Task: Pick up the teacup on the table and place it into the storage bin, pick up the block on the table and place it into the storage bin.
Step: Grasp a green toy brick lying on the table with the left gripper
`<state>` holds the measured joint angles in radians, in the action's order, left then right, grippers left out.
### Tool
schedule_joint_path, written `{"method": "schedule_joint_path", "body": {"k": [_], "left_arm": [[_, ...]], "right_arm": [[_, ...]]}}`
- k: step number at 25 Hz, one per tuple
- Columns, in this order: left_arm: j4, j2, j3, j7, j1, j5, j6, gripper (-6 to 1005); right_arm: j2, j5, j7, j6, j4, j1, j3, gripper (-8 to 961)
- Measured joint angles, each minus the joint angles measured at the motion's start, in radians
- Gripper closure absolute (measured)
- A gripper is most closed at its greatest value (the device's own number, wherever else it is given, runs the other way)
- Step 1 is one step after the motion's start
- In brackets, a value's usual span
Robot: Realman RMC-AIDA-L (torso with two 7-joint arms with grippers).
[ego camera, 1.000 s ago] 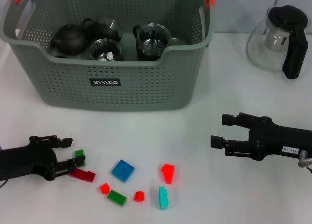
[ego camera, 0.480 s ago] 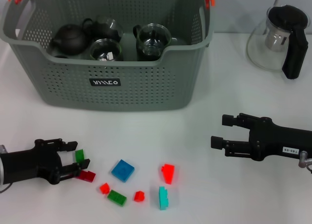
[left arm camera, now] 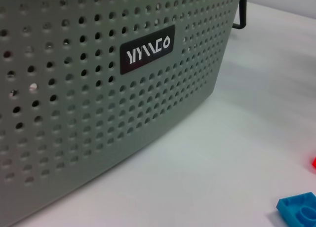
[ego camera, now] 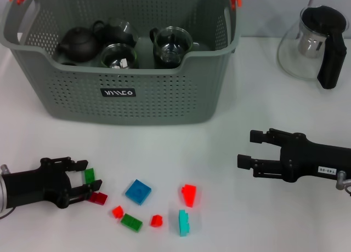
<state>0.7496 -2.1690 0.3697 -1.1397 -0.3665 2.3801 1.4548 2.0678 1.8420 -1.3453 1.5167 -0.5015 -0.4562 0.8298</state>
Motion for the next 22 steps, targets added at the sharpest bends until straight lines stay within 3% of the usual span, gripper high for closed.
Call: {"method": "schedule_joint_path", "body": {"k": [15, 22], "left_arm": [[0.008, -0.002, -0.012, 0.003, -0.001, -0.01, -0.014, 425], [0.003, -0.005, -0.023, 0.186, 0.025, -0.088, 0.028, 429]], "right_arm": [[-0.001, 0.0, 0.004, 0.002, 0.0, 0.007, 0.001, 26], [-0.002, 0.0, 0.008, 0.001, 0.0, 0.007, -0.002, 26]]}}
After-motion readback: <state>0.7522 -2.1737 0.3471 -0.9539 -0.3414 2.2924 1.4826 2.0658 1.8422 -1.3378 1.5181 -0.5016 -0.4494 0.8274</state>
